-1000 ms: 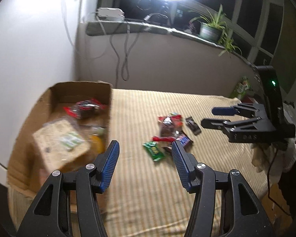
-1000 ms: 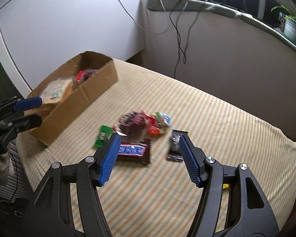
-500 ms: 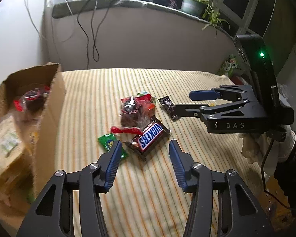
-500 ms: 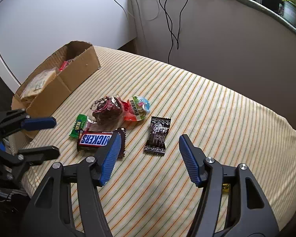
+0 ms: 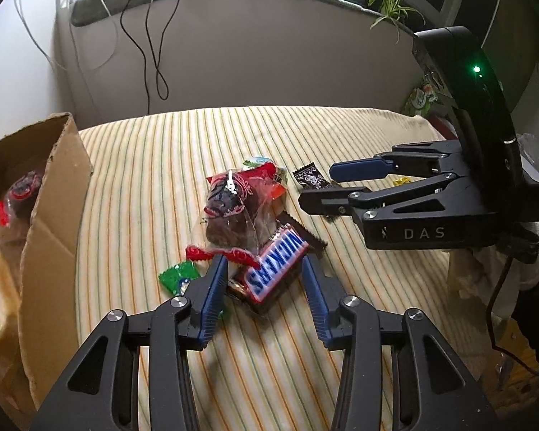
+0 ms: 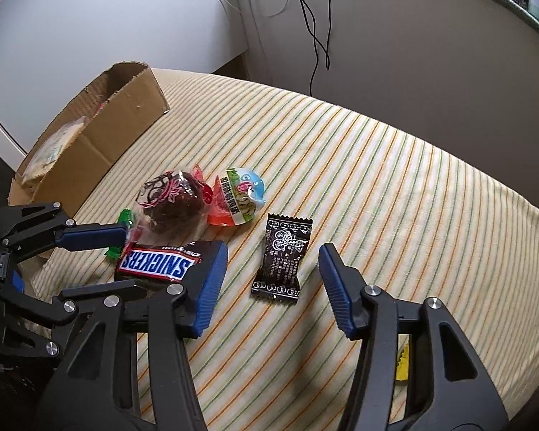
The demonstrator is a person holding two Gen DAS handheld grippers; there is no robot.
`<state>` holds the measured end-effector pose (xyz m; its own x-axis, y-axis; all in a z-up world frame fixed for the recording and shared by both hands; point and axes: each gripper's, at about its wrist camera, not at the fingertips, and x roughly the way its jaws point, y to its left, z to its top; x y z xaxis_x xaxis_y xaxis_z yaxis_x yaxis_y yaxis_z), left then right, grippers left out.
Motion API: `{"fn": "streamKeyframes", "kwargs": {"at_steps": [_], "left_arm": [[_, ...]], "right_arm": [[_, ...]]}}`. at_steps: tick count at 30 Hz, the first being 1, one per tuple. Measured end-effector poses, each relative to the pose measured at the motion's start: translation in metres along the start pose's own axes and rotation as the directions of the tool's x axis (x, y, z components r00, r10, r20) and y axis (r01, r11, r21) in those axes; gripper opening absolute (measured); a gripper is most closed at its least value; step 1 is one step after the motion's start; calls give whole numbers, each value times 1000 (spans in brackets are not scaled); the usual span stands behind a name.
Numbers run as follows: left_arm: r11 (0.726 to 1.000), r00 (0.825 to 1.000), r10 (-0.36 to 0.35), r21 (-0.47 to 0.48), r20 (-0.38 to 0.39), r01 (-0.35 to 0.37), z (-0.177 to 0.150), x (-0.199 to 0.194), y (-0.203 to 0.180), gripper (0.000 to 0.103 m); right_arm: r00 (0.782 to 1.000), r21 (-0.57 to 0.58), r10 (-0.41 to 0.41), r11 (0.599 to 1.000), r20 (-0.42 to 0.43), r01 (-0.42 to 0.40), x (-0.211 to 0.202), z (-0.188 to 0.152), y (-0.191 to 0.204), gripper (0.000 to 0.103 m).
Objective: Organize snacks
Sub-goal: 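Grasp the Snickers bar with the left tool while the right tool grasps the black candy, then carry the Snickers bar and black candy into the box and open both tools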
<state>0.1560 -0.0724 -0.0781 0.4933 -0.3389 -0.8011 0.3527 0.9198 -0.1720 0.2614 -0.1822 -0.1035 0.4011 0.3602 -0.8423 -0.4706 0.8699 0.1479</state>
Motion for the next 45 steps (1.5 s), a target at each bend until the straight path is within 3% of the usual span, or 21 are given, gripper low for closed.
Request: {"fn": "streamKeyframes", "kwargs": {"at_steps": [9, 13, 19, 30, 45], "left_arm": [[999, 999, 8, 51, -40, -6, -4, 16, -13, 41], [998, 999, 30, 58, -34, -28, -5, 19, -17, 29], [999, 999, 24, 39, -26, -23, -6, 18, -18, 27], [1000, 1000, -12, 20, -5, 12, -10, 3, -6, 27], [1000, 995, -7, -11, 104, 8, -12, -48, 10, 27]], "right_arm": [[1000, -3, -12, 1000, -13, 12, 10, 5, 1, 55], [999, -29, -39, 999, -21, 39, 14, 7, 7, 54], [996, -44, -88, 995, -30, 86, 13, 7, 7, 28], [996, -23, -84, 996, -14, 84, -1, -4, 9, 27], [995, -30, -70, 997, 76, 72, -48, 2, 34, 27]]}}
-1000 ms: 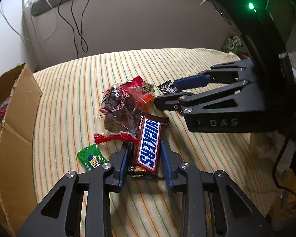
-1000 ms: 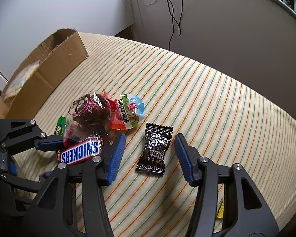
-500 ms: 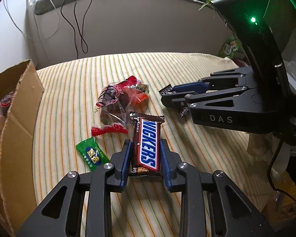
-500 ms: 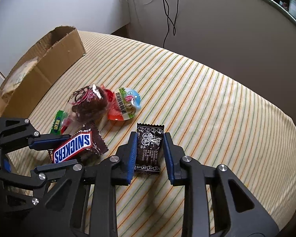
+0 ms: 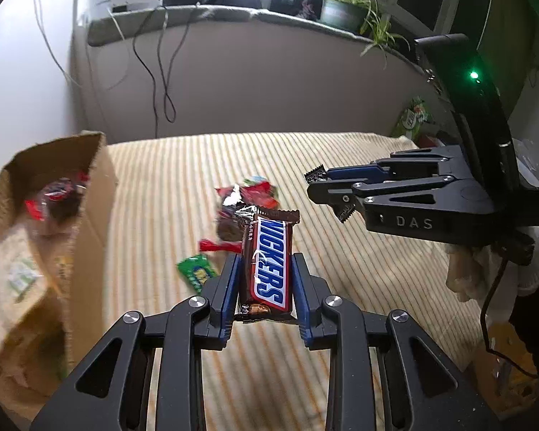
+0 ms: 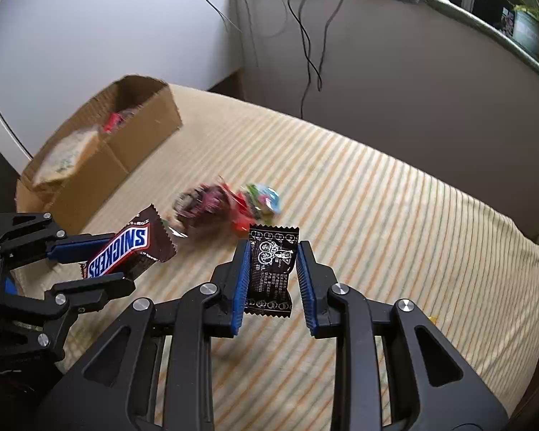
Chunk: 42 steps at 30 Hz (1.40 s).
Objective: Organize snacks
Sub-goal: 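Carry the Snickers bar and black candy into the box and open both tools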
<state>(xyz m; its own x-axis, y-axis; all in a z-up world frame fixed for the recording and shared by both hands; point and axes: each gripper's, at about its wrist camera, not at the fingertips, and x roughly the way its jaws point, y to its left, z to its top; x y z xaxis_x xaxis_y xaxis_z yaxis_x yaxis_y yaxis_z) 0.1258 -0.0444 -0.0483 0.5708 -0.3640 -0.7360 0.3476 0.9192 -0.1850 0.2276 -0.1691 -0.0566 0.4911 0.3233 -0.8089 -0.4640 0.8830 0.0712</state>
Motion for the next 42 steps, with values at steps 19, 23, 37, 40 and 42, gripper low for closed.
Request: {"fn": "streamKeyframes", "kwargs": {"at_steps": [19, 23, 37, 40, 42], "left_arm": [[982, 983, 158, -122, 92, -146, 1, -63, 85, 27], [974, 978, 187, -148, 96, -171, -4, -72, 101, 27], [950, 965, 248, -217, 88, -225, -4, -79, 147, 27], [946, 964, 253, -230, 85, -228, -5, -80, 154, 27], [944, 963, 257, -236, 84, -231, -5, -80, 157, 27]], "right_arm": [[994, -100, 91, 991, 58, -84, 13, 64, 78, 27], [992, -121, 111, 987, 60, -103, 17, 72, 93, 27], [984, -167, 174, 972, 33, -167, 46, 100, 137, 27], [983, -173, 183, 969, 25, -176, 54, 105, 144, 27], [982, -180, 190, 966, 18, -184, 57, 106, 149, 27]]}}
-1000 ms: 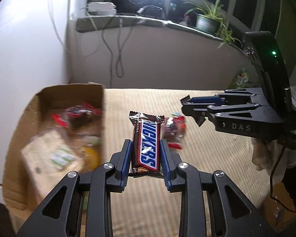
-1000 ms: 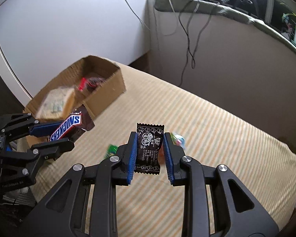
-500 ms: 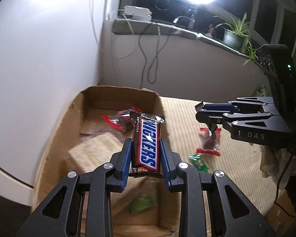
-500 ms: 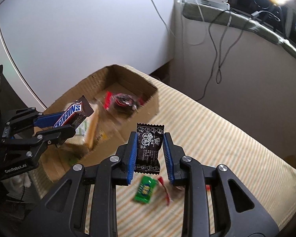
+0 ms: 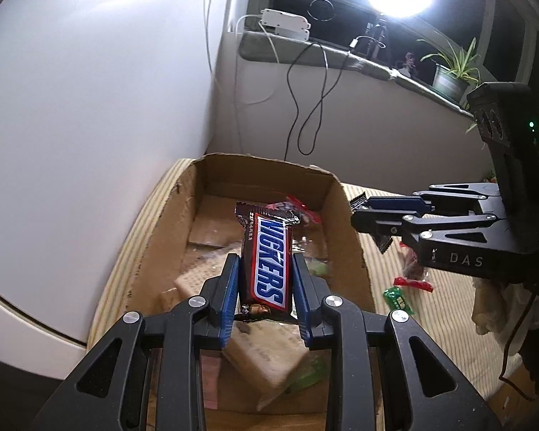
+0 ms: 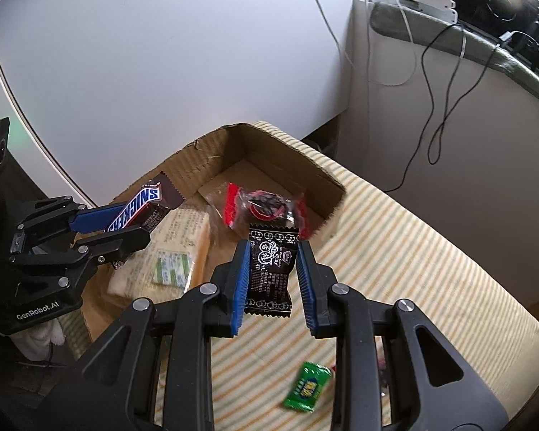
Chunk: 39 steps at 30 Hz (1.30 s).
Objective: Organize snacks
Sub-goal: 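Carry the Snickers bar and black candy into the box and open both tools, then move both tools back over the green and yellow candies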
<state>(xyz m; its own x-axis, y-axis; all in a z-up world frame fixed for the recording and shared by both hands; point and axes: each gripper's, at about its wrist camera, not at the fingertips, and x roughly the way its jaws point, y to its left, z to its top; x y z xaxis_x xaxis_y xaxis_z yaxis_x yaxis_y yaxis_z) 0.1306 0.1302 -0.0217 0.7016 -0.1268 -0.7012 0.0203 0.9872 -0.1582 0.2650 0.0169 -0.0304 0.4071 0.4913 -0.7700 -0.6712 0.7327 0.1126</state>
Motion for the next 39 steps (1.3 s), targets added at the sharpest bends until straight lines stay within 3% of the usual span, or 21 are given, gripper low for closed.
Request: {"fn": "streamKeyframes", "kwargs": {"at_steps": [15, 19, 22, 24, 39], "left_arm": [[999, 999, 36, -12, -3, -36, -1, 3, 10, 27], [999, 999, 48, -13, 4, -48, 0, 1, 11, 33], [998, 999, 52, -16, 8, -52, 1, -1, 13, 37], [999, 999, 52, -17, 8, -51, 0, -1, 13, 40], [1000, 997, 23, 8, 67, -23, -5, -24, -10, 40]], "right_arm": [[999, -43, 17, 999, -34, -19, 25, 6, 17, 29], [1000, -42, 8, 999, -22, -9, 23, 6, 15, 51], [1000, -42, 0, 999, -16, -1, 19, 4, 14, 55], [1000, -42, -5, 999, -9, 5, 16, 4, 14, 65], [998, 14, -61, 998, 35, 61, -23, -19, -14, 66]]}}
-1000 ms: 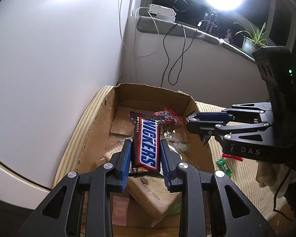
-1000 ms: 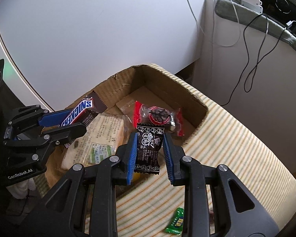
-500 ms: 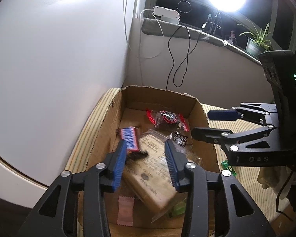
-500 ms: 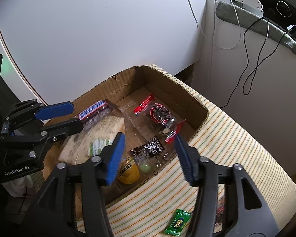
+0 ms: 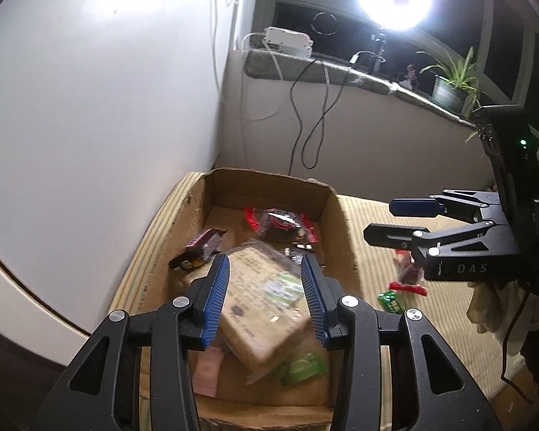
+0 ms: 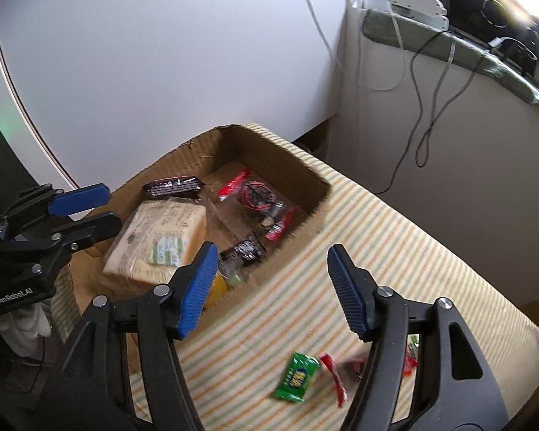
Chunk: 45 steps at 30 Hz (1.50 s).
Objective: Organize snacks
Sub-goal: 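Move both tools back over the green and yellow candies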
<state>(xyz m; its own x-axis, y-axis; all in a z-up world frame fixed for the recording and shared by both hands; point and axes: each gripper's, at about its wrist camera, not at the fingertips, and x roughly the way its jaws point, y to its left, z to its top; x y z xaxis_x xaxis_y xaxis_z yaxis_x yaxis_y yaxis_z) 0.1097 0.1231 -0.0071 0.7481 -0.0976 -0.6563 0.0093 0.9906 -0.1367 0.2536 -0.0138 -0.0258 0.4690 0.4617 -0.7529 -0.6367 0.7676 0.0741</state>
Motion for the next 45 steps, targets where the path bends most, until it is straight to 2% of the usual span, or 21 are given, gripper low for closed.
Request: {"fn": "streamKeyframes", "kwargs": {"at_steps": [5, 9, 14, 16, 19, 20, 25, 31, 39, 45], "left_arm": [[1000, 999, -14, 25, 35, 13, -4, -6, -16, 42], [998, 999, -39, 40, 29, 38, -7, -7, -33, 44], [996, 998, -69, 57, 11, 68, -10, -4, -55, 44], [995, 996, -84, 61, 4, 84, -11, -3, -65, 44], [990, 994, -108, 86, -11, 108, -14, 0, -83, 44], [989, 993, -113, 92, -16, 114, -16, 1, -87, 44], [982, 987, -151, 108, -52, 156, -25, 11, -112, 44], [974, 978, -174, 123, -120, 188, -39, 28, -139, 44], [973, 969, -171, 123, -178, 194, -53, 49, -159, 44], [977, 968, -147, 123, -202, 174, -59, 63, -164, 44]], "right_arm": [[998, 44, -52, 998, 31, 50, -21, -17, -22, 66], [994, 87, -82, 993, 67, 76, -43, -34, -42, 66], [990, 121, -129, 985, 64, 120, -61, -53, -65, 66], [987, 134, -154, 980, 50, 146, -69, -63, -76, 66], [983, 157, -181, 972, 37, 173, -79, -80, -91, 87], [981, 165, -190, 970, 40, 181, -82, -85, -96, 89], [975, 203, -220, 956, 20, 212, -98, -112, -122, 89], [970, 196, -241, 950, -37, 244, -105, -147, -150, 89], [955, 168, -272, 942, -120, 289, -99, -185, -176, 89], [956, 193, -256, 940, -143, 281, -93, -198, -191, 89]]}}
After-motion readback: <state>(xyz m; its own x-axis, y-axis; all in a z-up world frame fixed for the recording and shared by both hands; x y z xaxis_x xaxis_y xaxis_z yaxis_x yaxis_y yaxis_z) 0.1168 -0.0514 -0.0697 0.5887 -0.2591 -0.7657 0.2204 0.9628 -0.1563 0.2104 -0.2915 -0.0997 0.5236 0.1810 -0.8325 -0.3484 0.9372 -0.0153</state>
